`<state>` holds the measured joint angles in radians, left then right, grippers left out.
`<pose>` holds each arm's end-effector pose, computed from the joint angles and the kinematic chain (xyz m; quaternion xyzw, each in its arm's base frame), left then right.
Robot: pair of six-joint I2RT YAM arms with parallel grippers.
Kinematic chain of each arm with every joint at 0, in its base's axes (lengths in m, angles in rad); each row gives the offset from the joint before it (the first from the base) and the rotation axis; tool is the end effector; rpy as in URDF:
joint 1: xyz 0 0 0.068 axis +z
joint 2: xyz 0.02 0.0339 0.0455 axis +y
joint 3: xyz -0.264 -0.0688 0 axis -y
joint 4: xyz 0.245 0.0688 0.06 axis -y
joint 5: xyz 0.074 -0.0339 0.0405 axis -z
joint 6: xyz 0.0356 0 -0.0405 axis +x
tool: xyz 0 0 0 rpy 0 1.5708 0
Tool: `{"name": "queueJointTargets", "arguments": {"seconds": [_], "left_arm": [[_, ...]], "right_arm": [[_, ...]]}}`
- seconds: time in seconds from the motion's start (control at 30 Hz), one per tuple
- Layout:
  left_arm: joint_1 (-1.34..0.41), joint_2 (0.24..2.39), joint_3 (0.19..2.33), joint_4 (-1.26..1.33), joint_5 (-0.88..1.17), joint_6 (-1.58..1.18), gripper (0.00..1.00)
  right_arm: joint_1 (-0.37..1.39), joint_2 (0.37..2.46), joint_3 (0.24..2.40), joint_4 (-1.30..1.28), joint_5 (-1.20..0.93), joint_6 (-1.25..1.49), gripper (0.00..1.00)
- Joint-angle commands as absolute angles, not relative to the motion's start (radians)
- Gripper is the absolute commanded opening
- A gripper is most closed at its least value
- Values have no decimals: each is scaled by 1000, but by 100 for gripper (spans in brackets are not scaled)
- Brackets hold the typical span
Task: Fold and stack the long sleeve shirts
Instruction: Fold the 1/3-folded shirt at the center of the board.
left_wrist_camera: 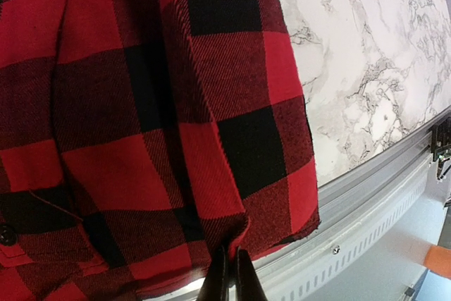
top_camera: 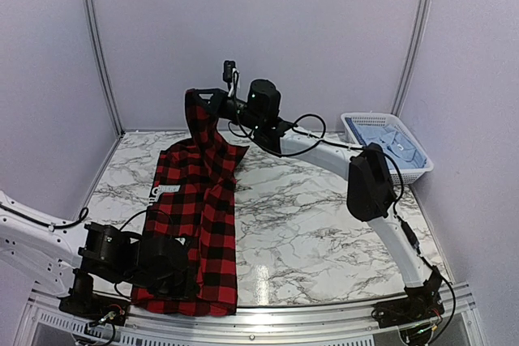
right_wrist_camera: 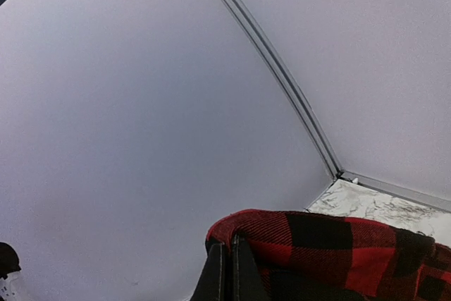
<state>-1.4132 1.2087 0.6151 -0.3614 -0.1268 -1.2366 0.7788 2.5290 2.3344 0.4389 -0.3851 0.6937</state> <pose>0.0400 -0.2228 0.1838 0.0647 0.9490 -0.2787 0.1322 0.4118 0.4252 0.3027 -0.1764 0.5973 0.6067 0.4940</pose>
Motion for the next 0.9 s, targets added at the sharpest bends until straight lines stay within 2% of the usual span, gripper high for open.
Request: {"name": "queueJointTargets", "arguments": {"seconds": [0.0, 0.87], "left_arm": [[-1421, 1133, 590, -434, -168, -1293, 0], [-1443, 1141, 554, -454, -153, -1333, 0]], "right_arm": [[800, 2552, 2400, 535, -414, 763, 0], [810, 2645, 2414, 695, -532, 934, 0]]}}
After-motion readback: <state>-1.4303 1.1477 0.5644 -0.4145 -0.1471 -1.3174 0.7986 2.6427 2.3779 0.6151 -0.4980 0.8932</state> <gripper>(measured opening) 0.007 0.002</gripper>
